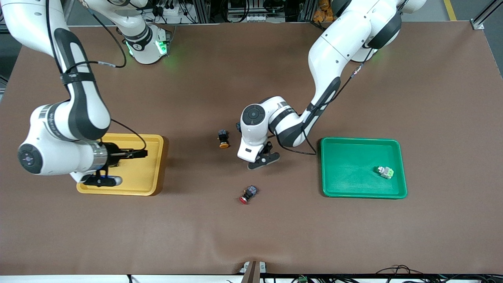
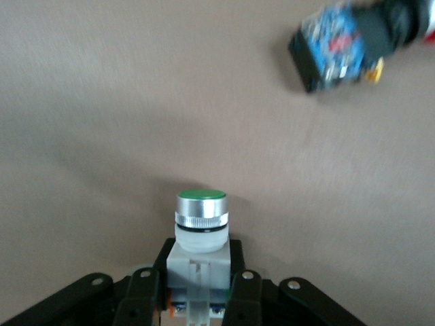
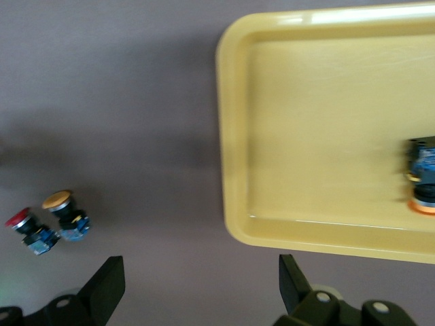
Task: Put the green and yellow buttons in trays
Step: 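Carry the green button to the green tray while the right gripper grasps orange, then release the green button in the tray while the right gripper carries orange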
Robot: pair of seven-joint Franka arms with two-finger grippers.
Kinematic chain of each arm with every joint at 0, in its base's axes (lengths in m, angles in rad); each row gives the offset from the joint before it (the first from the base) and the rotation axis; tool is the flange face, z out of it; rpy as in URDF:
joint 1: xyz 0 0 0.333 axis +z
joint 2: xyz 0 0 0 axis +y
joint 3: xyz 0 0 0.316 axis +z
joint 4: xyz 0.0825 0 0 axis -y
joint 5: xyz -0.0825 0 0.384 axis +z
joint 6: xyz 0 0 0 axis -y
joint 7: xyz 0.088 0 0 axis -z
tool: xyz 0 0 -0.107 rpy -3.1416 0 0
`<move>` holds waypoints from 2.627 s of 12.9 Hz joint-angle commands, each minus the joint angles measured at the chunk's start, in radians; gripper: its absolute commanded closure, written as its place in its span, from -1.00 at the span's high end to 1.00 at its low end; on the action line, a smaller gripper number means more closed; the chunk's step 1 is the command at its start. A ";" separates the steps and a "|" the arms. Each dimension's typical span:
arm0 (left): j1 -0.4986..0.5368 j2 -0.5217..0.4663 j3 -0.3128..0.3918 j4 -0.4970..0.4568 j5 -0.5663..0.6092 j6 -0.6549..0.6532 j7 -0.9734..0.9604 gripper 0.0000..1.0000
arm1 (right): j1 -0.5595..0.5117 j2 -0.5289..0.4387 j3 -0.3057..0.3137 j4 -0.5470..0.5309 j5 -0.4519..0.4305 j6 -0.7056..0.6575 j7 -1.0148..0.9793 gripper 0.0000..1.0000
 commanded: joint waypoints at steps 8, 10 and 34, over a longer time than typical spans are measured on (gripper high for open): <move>0.434 -0.267 -0.126 -0.108 -0.021 -0.238 0.224 -1.00 | 0.306 -0.045 0.017 -0.147 0.081 0.284 0.138 1.00; 0.557 -0.336 -0.160 -0.239 -0.021 -0.241 0.349 -1.00 | 0.388 -0.073 0.017 -0.307 0.075 0.496 0.143 1.00; 0.815 -0.686 -0.181 -0.339 -0.184 -0.432 0.877 1.00 | 0.571 -0.019 -0.136 -0.399 -0.095 0.641 0.419 -1.00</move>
